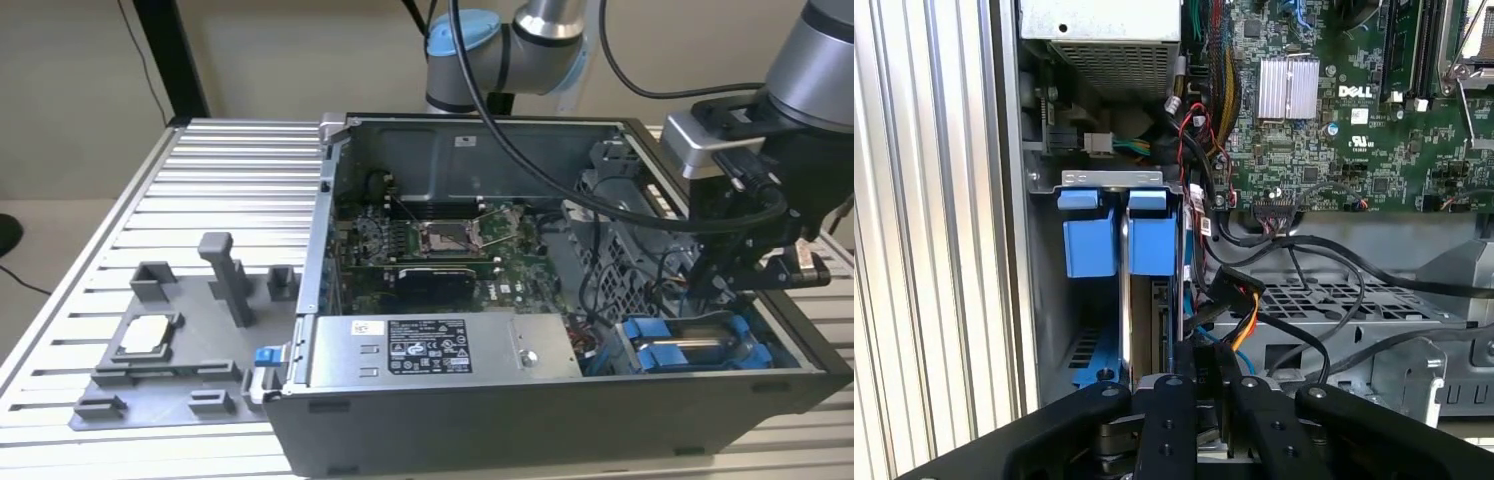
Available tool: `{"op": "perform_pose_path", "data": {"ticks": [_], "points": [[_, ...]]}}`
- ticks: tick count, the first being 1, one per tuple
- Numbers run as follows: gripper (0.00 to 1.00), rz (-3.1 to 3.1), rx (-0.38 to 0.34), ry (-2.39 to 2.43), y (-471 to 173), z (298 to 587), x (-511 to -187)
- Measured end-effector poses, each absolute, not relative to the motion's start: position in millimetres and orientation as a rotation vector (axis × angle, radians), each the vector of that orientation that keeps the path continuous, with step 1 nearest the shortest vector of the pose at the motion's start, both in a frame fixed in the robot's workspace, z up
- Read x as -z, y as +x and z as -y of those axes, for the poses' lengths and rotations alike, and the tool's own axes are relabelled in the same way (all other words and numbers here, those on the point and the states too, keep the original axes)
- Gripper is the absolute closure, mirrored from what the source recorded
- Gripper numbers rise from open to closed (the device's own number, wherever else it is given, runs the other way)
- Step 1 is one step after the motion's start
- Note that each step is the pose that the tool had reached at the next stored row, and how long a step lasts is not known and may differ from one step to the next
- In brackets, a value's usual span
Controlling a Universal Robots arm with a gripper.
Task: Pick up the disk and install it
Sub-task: 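Insert the first disk wire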
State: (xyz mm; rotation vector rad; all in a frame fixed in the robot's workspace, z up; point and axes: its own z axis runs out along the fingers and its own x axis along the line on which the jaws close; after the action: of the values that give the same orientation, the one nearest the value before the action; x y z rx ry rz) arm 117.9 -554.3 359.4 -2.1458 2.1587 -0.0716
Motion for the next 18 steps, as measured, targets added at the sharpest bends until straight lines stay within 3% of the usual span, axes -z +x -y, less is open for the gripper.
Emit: {"op": "perform_pose_path", "data": {"ticks": [18], "points": [[1.00,-2.208,0.066,-2.100,120,569,-345]]}}
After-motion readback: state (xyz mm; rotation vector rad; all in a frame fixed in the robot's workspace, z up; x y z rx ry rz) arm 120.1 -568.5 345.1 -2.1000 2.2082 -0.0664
